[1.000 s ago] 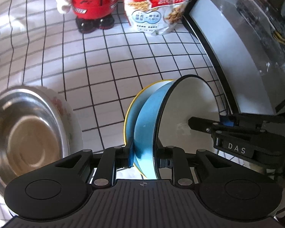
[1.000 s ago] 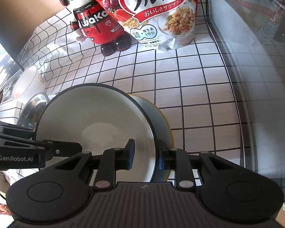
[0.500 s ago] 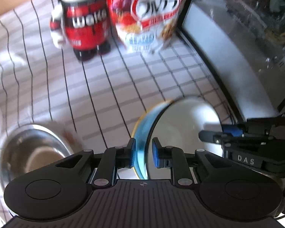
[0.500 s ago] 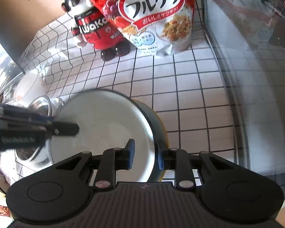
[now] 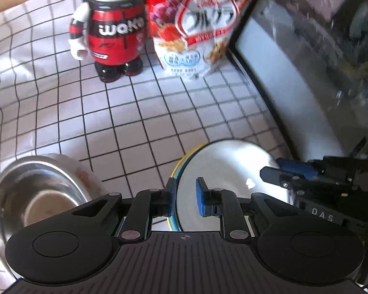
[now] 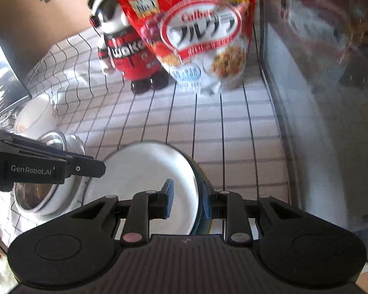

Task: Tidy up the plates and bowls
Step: 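Move both tools to the orange-printed white bowl and grip its rim with the left tool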

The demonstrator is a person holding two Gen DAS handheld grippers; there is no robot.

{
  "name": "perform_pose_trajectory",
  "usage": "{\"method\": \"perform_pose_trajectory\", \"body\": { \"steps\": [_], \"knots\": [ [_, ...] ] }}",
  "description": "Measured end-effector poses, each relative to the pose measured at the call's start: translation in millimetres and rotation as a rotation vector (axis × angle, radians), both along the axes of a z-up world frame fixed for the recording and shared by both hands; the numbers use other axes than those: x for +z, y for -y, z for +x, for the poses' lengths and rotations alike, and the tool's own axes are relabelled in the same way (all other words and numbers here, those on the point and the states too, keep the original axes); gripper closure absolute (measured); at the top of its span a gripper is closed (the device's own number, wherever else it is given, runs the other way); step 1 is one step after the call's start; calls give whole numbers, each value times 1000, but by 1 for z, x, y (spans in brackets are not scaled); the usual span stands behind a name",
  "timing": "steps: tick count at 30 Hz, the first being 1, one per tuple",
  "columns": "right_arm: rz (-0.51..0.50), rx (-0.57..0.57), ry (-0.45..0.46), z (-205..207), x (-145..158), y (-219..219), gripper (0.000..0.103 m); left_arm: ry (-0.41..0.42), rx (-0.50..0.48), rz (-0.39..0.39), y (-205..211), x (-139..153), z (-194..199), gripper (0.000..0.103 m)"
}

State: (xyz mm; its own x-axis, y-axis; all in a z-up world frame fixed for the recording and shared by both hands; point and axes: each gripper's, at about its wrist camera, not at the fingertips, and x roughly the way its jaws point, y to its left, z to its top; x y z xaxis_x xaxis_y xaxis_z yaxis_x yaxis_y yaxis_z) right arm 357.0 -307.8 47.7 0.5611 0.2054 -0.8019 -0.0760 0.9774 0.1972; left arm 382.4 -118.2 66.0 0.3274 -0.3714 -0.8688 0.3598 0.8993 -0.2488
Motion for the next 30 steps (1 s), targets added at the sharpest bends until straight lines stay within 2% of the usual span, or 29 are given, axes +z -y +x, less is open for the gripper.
{"method": "perform_pose_trajectory", "body": {
  "steps": [2, 5, 7, 11, 13, 15, 18, 21, 25, 30],
  "knots": [
    [-5, -3, 32, 0, 10, -5, 73, 22, 33, -80, -17, 5, -3, 83],
    [14, 0, 76, 4, 26, -17, 62, 79, 113, -191, -57, 15, -8, 83],
    [4, 13, 116, 6, 37, -32, 58, 133, 201, -226, -93, 20, -10, 82],
    [-18, 79, 161, 24, 52, -78, 48, 223, 445, -229, -178, 27, -11, 82],
    [-29, 123, 159, 41, 55, -108, 47, 249, 580, -211, -226, 26, -10, 82],
    [-42, 169, 147, 60, 57, -142, 47, 233, 692, -190, -269, 23, -4, 82],
    [-56, 238, 136, 85, 58, -196, 46, 197, 827, -203, -329, 13, 8, 82],
    [-29, 326, 78, 117, 55, -252, 42, 188, 868, -222, -364, 4, 22, 82],
    [-6, 388, 44, 150, 45, -306, 42, 177, 828, -231, -386, -9, 48, 82],
    [5, 386, -13, 190, 29, -342, 42, 107, 770, -132, -394, -38, 81, 82]
  ]
}}
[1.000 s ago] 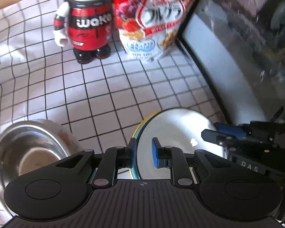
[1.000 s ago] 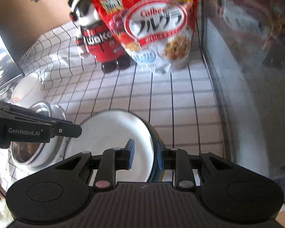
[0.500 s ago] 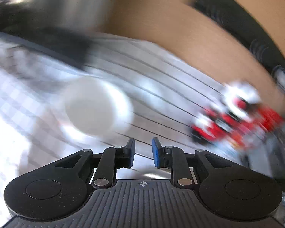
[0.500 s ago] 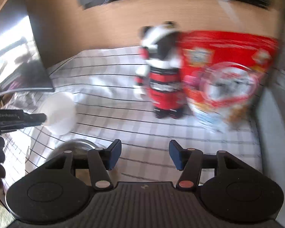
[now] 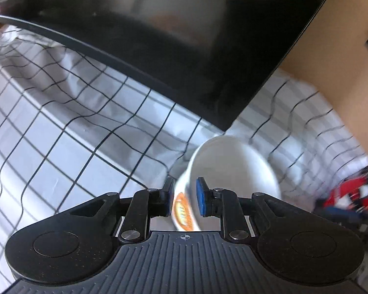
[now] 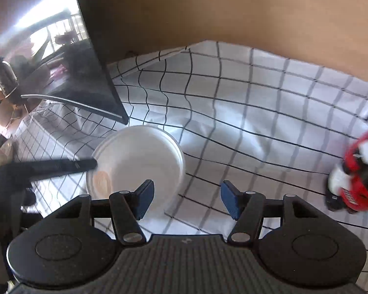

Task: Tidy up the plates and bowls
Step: 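Move both tools to the orange-printed white bowl and grip its rim with the left tool, then lift the orange-printed white bowl with both tools and lower it onto the light blue bowl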

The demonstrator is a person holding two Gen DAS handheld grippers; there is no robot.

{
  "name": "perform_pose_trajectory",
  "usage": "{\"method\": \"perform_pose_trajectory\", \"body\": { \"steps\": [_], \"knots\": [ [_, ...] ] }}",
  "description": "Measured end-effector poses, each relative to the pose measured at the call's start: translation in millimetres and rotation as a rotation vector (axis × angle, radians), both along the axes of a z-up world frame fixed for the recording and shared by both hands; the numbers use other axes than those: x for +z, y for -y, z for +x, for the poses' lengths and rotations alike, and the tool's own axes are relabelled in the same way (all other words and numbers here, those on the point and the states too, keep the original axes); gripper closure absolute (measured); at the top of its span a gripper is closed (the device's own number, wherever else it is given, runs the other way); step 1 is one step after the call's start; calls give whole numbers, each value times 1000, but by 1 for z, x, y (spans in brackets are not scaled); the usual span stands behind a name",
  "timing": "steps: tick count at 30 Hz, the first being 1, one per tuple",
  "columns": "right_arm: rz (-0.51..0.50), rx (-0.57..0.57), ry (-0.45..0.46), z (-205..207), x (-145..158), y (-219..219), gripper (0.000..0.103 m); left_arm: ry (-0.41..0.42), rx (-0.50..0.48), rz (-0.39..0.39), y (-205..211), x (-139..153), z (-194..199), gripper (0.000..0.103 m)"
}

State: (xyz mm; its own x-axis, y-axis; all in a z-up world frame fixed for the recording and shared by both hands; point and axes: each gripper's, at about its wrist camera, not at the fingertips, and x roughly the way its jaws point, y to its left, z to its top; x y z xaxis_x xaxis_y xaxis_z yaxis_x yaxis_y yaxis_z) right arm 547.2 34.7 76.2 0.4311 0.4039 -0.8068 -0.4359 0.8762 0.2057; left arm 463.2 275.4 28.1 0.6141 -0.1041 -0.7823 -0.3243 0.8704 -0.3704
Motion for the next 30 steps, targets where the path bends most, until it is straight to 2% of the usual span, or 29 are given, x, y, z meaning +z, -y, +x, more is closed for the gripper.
{"method": "perform_pose_trajectory", "body": {
  "steps": [7, 10, 15, 18, 23, 30],
  "knots": [
    [0, -30, -176, 57, -49, -36, 42, -79, -72, -51, 0, -38, 21, 81],
    [-10, -81, -258, 72, -74, -43, 47, -122, -99, -83, 2, -52, 25, 81],
    [56, -124, -406, 73, -101, -37, 77, -185, -90, -178, -4, -63, 27, 82],
    [52, -118, -385, 63, -92, -33, 86, -184, -77, -196, -4, -52, 24, 85],
    [82, -93, -291, 41, -47, -19, 86, -125, -105, -172, 6, -8, 19, 85],
    [83, -93, -153, 3, 18, 21, 85, -77, -165, -110, 50, 51, 5, 85]
  ]
}}
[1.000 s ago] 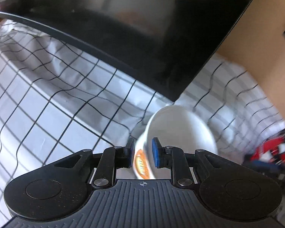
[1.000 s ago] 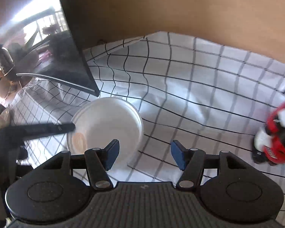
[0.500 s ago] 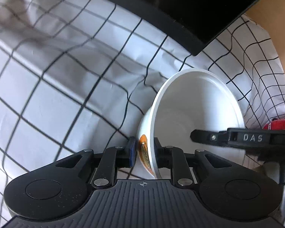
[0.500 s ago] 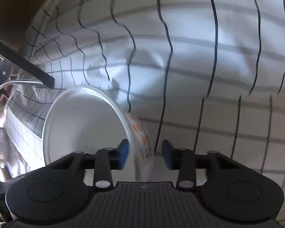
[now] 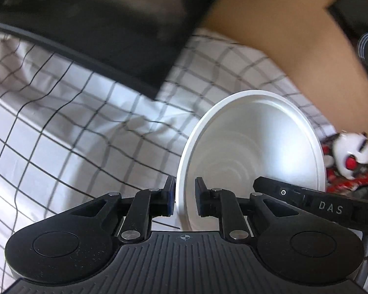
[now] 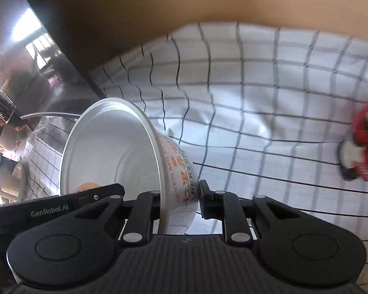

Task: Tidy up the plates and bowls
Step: 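Lift the orange-printed white bowl with both tools and lower it onto the light blue bowl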

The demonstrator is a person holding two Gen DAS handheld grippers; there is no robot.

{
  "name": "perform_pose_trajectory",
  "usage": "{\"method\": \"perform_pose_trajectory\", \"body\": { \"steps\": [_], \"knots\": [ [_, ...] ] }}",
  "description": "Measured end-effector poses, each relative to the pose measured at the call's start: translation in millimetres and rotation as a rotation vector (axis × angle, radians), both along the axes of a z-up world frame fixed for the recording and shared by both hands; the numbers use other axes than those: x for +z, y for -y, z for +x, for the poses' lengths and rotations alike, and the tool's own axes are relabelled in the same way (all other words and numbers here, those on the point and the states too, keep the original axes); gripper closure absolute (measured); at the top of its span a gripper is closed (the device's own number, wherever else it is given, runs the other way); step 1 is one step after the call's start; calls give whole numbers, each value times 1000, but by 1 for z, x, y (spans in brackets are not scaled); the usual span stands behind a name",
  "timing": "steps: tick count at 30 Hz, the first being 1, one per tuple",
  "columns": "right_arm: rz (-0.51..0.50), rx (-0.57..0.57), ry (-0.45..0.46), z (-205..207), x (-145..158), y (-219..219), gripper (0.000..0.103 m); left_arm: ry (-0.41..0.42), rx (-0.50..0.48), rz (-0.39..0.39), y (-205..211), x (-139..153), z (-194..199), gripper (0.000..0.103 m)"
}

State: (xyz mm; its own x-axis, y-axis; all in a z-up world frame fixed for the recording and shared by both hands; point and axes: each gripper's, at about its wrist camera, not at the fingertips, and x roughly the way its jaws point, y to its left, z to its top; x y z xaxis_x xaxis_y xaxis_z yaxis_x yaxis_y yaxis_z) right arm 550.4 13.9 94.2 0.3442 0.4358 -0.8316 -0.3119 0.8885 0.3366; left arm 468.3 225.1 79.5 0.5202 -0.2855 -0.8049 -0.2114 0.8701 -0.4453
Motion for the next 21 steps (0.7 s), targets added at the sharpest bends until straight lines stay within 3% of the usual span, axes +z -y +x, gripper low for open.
{"method": "perform_pose_trajectory", "body": {
  "steps": [5, 11, 16, 21],
  "knots": [
    [31, -27, 44, -27, 30, 49, 84, 59, -40, 11, 42, 33, -20, 85],
    [69, -53, 90, -70, 44, 110, 83, 77, -104, 42, 98, 57, -47, 85],
    [44, -62, 171, -110, 54, 158, 82, 66, -181, 66, 153, 60, -65, 85],
    [17, -112, 187, -139, 54, 210, 81, 18, -280, 52, 211, 48, -81, 85]
  ]
}}
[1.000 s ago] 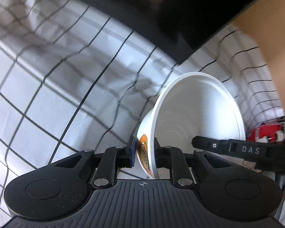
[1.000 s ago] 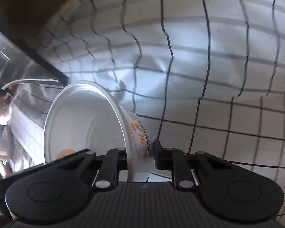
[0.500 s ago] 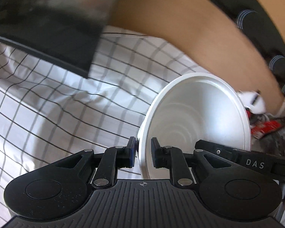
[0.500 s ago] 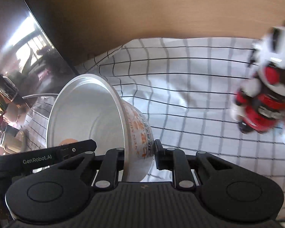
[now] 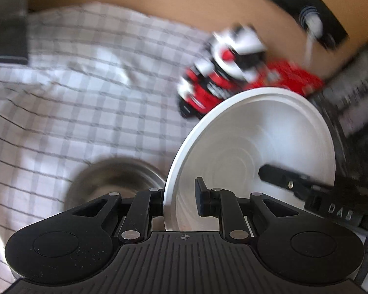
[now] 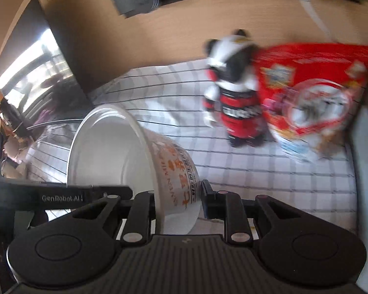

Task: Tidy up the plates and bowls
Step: 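Lift the orange-printed white bowl with both tools and lower it onto the light blue bowl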

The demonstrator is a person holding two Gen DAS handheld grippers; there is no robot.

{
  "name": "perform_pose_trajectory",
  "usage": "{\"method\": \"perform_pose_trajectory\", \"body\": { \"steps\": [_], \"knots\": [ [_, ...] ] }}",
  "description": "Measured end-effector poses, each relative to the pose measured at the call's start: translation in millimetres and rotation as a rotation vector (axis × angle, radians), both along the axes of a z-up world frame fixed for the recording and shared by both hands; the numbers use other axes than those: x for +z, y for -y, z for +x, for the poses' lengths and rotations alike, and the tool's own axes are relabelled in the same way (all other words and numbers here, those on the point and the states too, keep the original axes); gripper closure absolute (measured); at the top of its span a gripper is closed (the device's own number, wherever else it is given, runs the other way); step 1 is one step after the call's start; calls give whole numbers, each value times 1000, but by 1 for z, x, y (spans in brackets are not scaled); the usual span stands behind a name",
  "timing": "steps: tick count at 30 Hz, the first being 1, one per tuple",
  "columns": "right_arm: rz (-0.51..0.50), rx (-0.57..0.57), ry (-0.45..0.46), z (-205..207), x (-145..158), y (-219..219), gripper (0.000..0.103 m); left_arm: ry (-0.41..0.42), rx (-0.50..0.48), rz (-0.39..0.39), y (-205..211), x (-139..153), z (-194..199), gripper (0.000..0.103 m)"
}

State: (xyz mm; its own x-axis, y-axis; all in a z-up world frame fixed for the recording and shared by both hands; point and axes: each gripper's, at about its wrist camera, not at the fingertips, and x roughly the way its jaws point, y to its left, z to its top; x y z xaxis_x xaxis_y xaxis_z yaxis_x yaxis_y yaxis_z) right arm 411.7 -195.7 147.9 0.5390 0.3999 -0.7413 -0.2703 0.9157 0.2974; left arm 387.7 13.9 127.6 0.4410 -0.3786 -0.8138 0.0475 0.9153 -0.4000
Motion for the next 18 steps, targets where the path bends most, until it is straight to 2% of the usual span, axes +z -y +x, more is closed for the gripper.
{"method": "perform_pose_trajectory", "body": {
  "steps": [7, 13, 18],
  "knots": [
    [1, -101, -52, -27, -24, 75, 81, -113, -139, -19, 72, -30, -14, 85],
    [-19, -141, -110, -35, -54, 105, 81, -199, -172, -26, 103, -59, -18, 85],
    [-56, -147, -147, -37, -76, 109, 81, -177, -184, -22, 109, -66, -22, 82]
  ]
}}
